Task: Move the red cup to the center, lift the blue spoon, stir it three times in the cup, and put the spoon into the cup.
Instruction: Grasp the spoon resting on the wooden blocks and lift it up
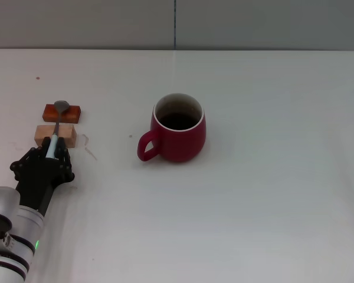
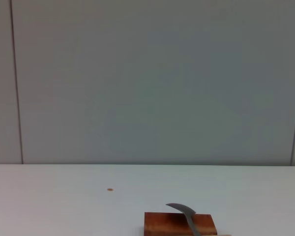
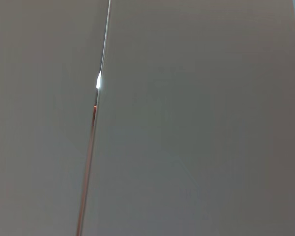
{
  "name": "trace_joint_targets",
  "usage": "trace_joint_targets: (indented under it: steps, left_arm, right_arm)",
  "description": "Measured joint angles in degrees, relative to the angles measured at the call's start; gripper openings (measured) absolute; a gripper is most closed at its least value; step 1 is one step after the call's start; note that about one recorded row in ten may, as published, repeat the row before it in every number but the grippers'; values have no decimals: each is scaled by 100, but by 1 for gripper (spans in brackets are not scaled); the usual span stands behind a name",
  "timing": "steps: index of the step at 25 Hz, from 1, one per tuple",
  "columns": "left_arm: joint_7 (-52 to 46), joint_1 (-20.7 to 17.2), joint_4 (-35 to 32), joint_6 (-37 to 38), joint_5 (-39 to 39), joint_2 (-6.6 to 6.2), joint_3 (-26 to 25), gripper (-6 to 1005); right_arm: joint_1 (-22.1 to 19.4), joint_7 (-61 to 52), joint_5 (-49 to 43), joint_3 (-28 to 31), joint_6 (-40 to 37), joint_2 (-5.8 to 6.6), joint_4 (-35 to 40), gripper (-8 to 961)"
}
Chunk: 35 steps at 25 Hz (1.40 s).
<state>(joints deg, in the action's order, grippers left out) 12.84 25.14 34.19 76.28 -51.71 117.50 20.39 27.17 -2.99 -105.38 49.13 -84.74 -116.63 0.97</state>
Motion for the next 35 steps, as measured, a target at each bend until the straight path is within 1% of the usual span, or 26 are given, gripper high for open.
trace_joint_targets:
  steps: [2,35]
  left_arm:
    - [0,1,0,-1,-1,1,1,219]
    - [-6,-44,-72,22,-5,10,1,210]
  right_arm:
    - [-1,0,0,0,0,1,0,576]
    - [-5,0,-9,-9,2,0,-1,575]
